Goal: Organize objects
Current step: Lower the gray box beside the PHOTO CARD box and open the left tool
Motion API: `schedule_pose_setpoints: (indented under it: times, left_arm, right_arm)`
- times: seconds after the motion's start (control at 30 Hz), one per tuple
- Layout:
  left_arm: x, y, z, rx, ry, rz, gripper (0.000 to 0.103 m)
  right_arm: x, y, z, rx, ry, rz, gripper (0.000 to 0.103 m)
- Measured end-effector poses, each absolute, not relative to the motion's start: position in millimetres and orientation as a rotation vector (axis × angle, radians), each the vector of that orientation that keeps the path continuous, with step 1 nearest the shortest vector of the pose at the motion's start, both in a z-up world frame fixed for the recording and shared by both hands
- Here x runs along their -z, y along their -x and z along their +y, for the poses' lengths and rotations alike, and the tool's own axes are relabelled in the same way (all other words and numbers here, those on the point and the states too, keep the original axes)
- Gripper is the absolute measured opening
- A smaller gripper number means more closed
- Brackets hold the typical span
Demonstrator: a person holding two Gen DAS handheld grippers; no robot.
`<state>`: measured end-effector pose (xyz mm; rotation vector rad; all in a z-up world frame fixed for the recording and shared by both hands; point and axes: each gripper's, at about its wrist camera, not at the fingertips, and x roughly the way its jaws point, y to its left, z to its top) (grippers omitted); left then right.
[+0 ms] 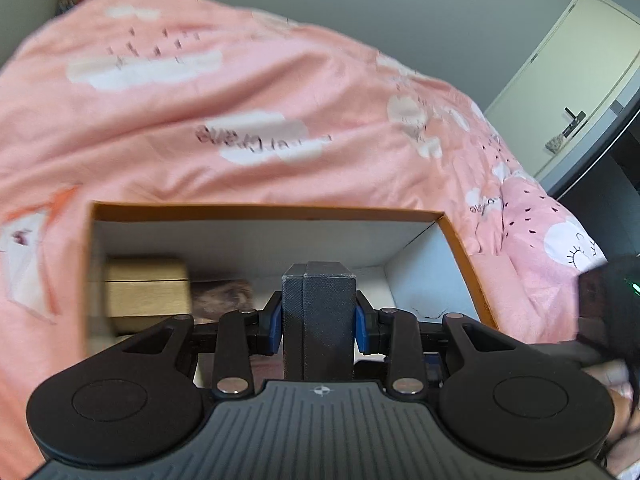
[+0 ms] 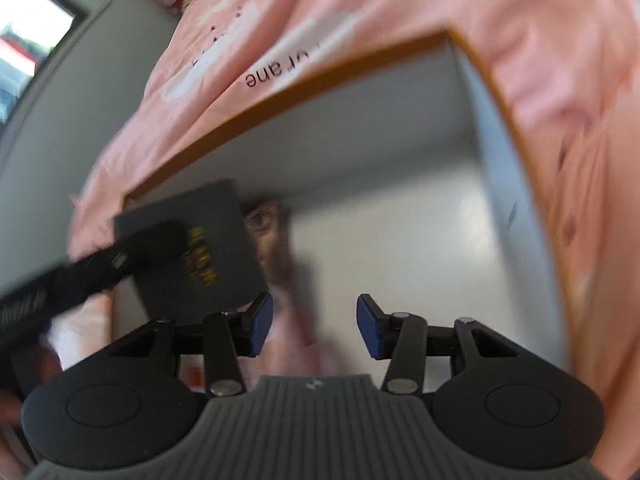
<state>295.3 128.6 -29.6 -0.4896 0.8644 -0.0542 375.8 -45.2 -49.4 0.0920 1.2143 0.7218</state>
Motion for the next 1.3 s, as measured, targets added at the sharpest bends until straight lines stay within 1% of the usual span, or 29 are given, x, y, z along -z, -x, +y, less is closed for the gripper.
schedule_pose_setpoints:
  times: [0.13, 0.27, 0.43, 0.5, 0.57, 0.6, 0.7, 0.77, 0.83, 0.87, 0.9, 1.0, 1.1, 1.2, 1.3]
  left_arm:
    - [51, -323, 126, 0.09, 0.546, 0.919, 0.038]
    - [69, -342, 124, 0.098, 0.573, 0.973, 0.038]
    - [88, -353, 131, 0.118, 0.652, 1.03, 0.039]
    - [93, -354, 133, 0.092, 0.659, 1.054, 0.053]
    - [90, -353, 131, 0.063, 0.611, 1.05, 0.061]
    - [87, -351, 131, 0.054, 0.591, 1.043, 0.064]
    - [76, -343, 135, 0.054, 0.579, 1.017, 0.067]
    - [68, -338, 137, 0.052, 0.567, 1.005, 0.067]
    - [60, -332, 137, 0.057, 0.535, 0.985, 0.064]
    - [57, -331, 136, 0.06, 0.517, 0.983, 0.061]
    - [55, -330, 135, 0.063, 0.505, 0.986, 0.054]
    - [57, -330, 133, 0.071, 0.494, 1.015, 0.044]
    - [66, -332, 132, 0.056, 0.499, 1.039, 0.041]
    - [75, -333, 134, 0.062, 0.543, 1.058, 0.041]
    - [70, -328, 134, 0.052, 0.524, 1.038, 0.041]
  right_arm:
    - [45, -368, -35, -0.754, 0.143, 1.082, 0.049]
    - [51, -365, -26, -0.755, 0.272, 0.997, 0.049]
    - [56, -375, -25, -0.755, 0.289, 1.003, 0.048]
    - [57, -378, -24, -0.748, 0.286, 1.016, 0.048]
    - [59, -380, -24, -0.742, 0.285, 1.031, 0.048]
    - [59, -380, -23, -0.743, 0.284, 1.036, 0.048]
    - [60, -380, -22, -0.745, 0.295, 1.04, 0.048]
    - [59, -380, -20, -0.747, 0.311, 1.039, 0.048]
    - [57, -379, -18, -0.751, 0.336, 1.032, 0.048]
    - [57, -379, -16, -0.756, 0.346, 1.029, 0.048]
    - [56, -379, -15, -0.764, 0.355, 1.028, 0.048]
    - [55, -379, -12, -0.783, 0.37, 1.039, 0.048]
    - [56, -377, -8, -0.802, 0.404, 1.043, 0.043]
    - [57, -376, -5, -0.816, 0.433, 1.046, 0.043]
    - [59, -379, -3, -0.821, 0.456, 1.056, 0.043]
